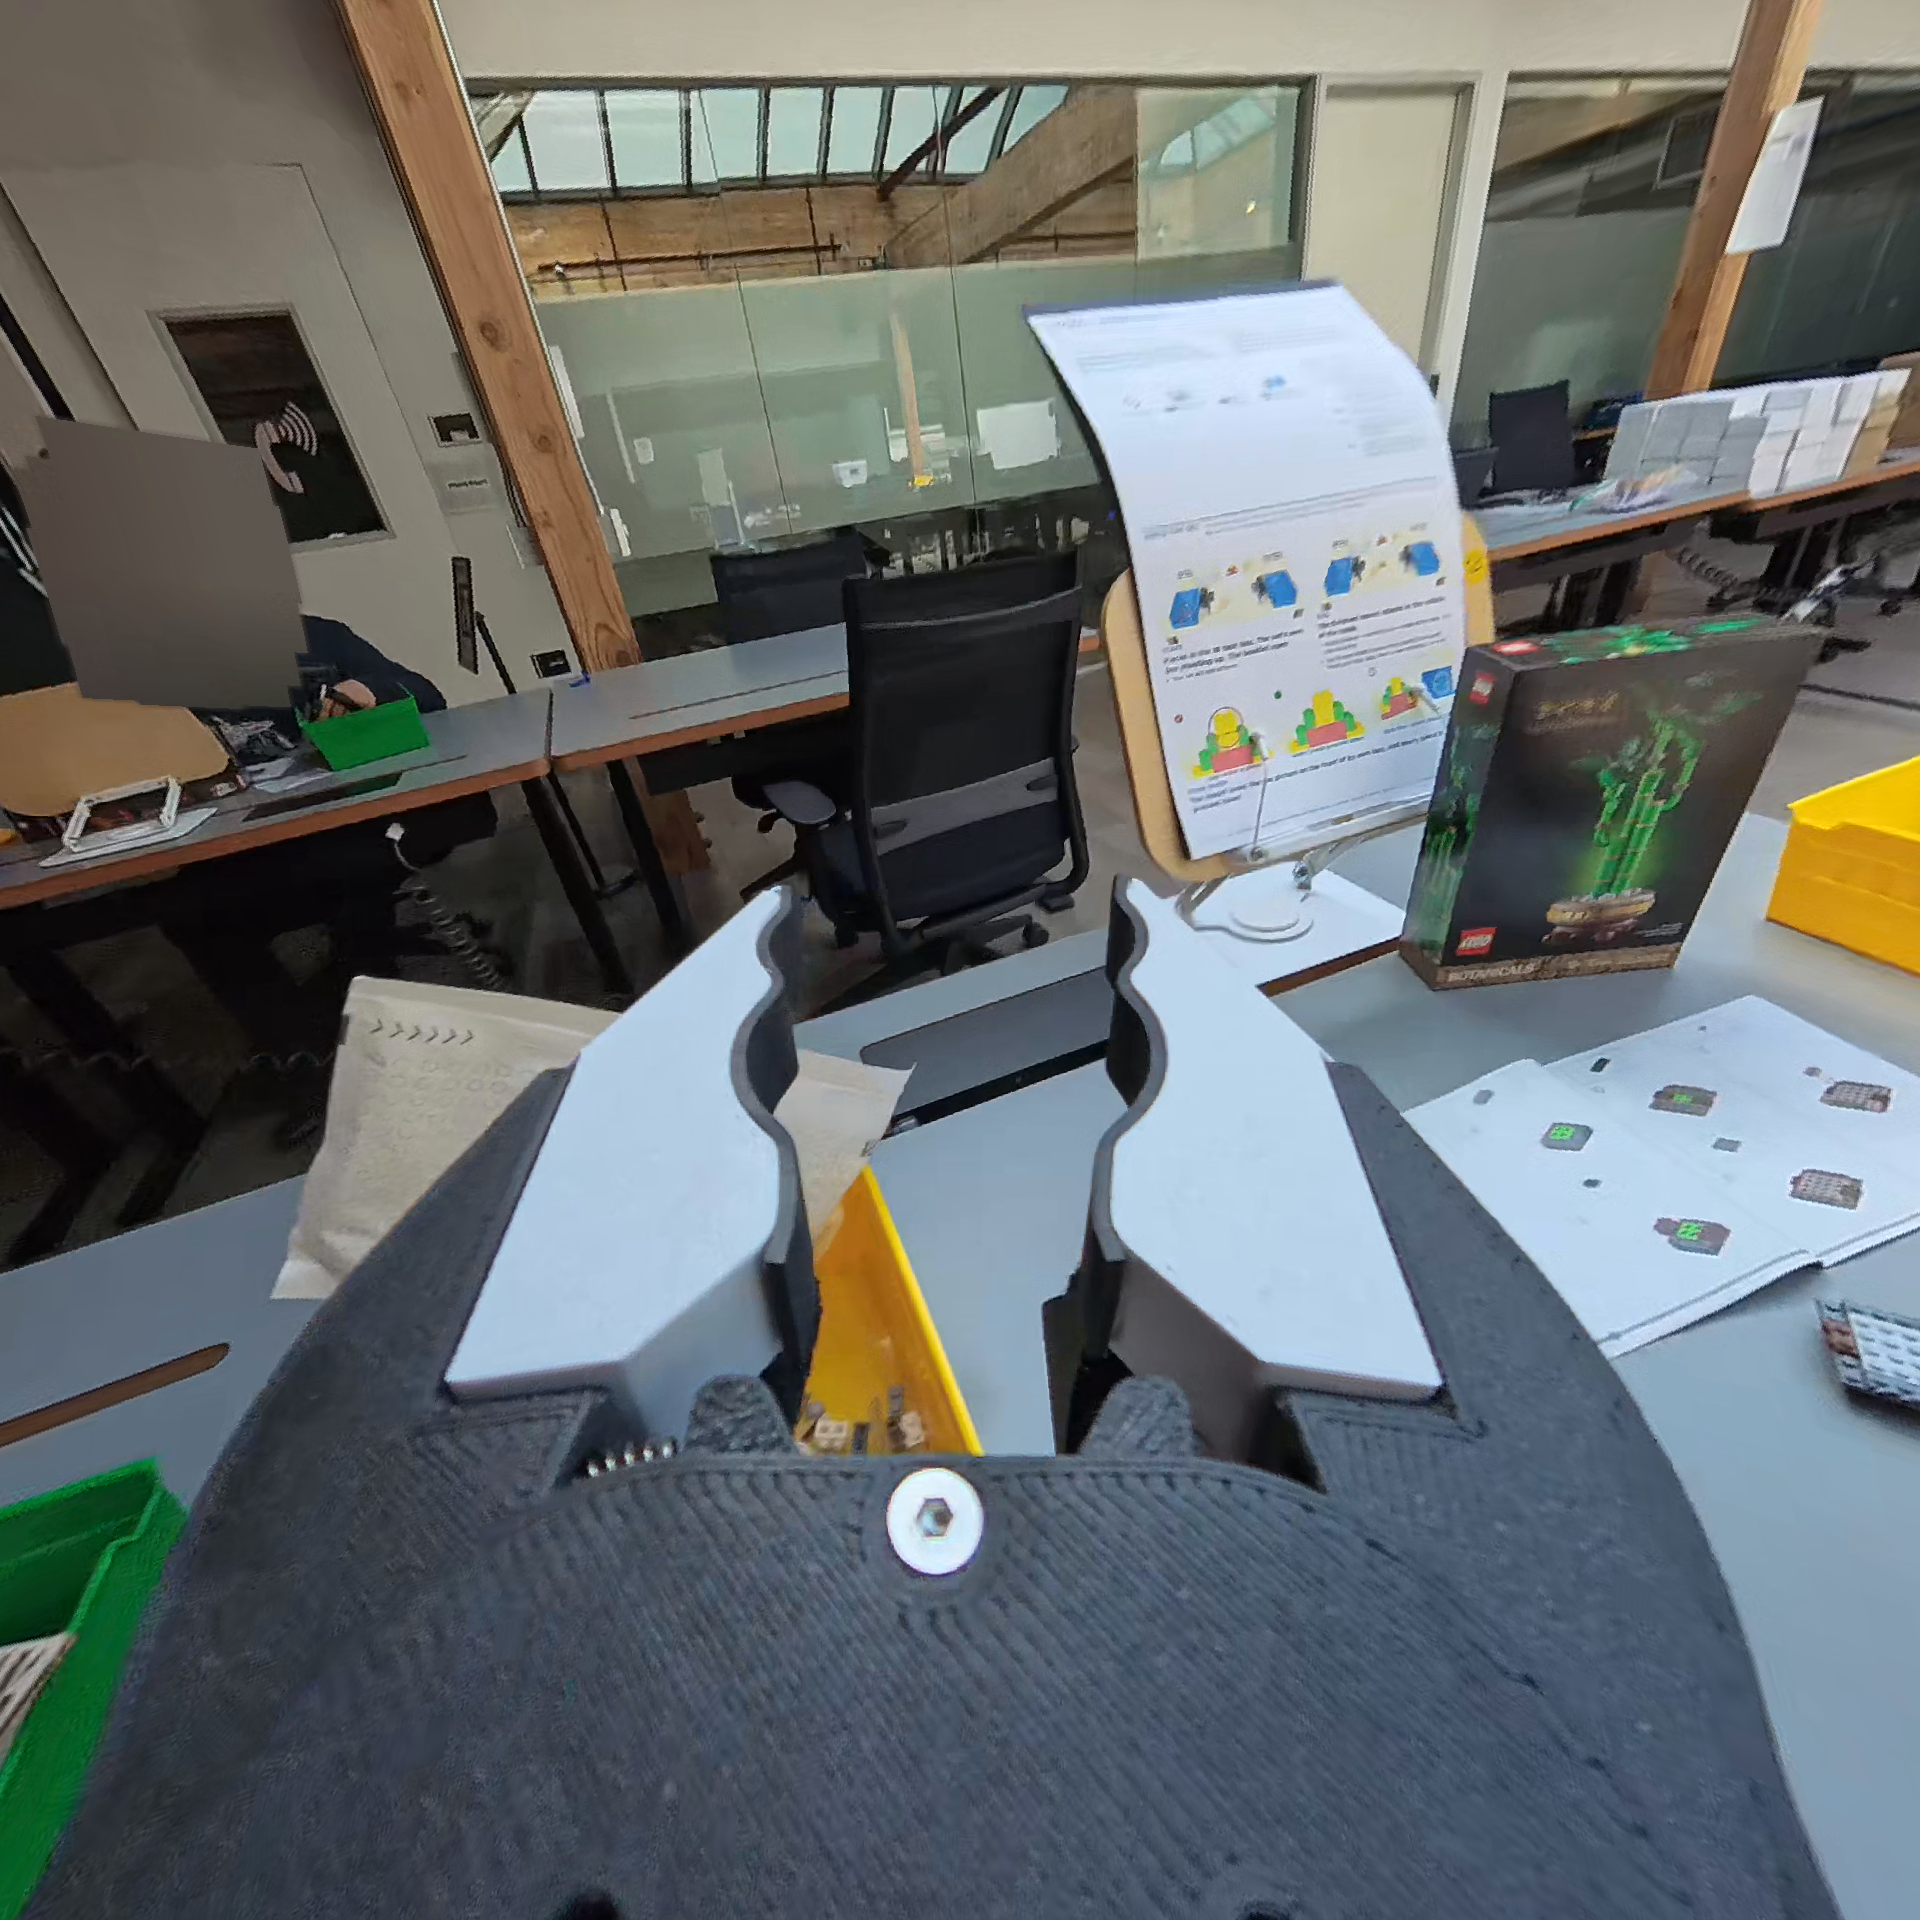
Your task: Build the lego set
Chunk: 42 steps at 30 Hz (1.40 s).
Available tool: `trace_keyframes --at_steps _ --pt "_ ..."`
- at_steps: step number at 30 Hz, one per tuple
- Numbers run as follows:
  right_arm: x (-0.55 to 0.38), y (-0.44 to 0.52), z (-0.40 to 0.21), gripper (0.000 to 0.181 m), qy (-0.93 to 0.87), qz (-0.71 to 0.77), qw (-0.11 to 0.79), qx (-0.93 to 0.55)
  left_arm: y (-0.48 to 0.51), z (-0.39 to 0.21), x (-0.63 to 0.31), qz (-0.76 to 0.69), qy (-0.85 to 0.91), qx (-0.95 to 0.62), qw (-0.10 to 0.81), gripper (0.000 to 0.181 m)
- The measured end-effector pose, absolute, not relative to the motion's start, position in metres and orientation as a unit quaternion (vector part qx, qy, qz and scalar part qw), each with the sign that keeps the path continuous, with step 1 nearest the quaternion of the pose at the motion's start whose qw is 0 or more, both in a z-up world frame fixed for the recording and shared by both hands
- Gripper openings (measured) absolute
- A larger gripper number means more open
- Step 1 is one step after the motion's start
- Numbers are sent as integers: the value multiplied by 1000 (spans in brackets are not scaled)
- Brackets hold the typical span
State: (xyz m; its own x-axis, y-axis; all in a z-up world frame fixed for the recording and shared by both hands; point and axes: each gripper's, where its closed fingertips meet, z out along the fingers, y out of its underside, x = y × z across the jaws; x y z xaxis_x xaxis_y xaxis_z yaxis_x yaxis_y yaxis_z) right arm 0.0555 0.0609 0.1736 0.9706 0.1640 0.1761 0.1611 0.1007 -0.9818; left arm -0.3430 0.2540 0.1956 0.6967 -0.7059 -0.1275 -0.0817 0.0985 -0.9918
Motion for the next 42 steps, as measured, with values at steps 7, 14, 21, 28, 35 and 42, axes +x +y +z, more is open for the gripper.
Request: trace_keyframes --at_steps 7,14,21,28,35,42 --pt "-34 108 197 43 -189 25 754 -629 297 63 -370 -123 408 -777 463 34" --pt "-99 143 180 47 -260 64 717 -644 335 -48 -424 -41 404 -882 238 28" --pt "-109 140 148 47 -321 47 673 -665 340 -114 -400 -164 391 -902 80 29" --pt "-103 150 146 47 -316 55 672 -667 352 -141 -413 -42 514 -852 93 28" --pt "-98 155 143 47 -314 35 668 -674 349 -154 -411 -51 503 -861 60 27" --pt "-98 149 149 47 -316 25 676 -666 344 -155 -416 -33 495 -868 38 28"
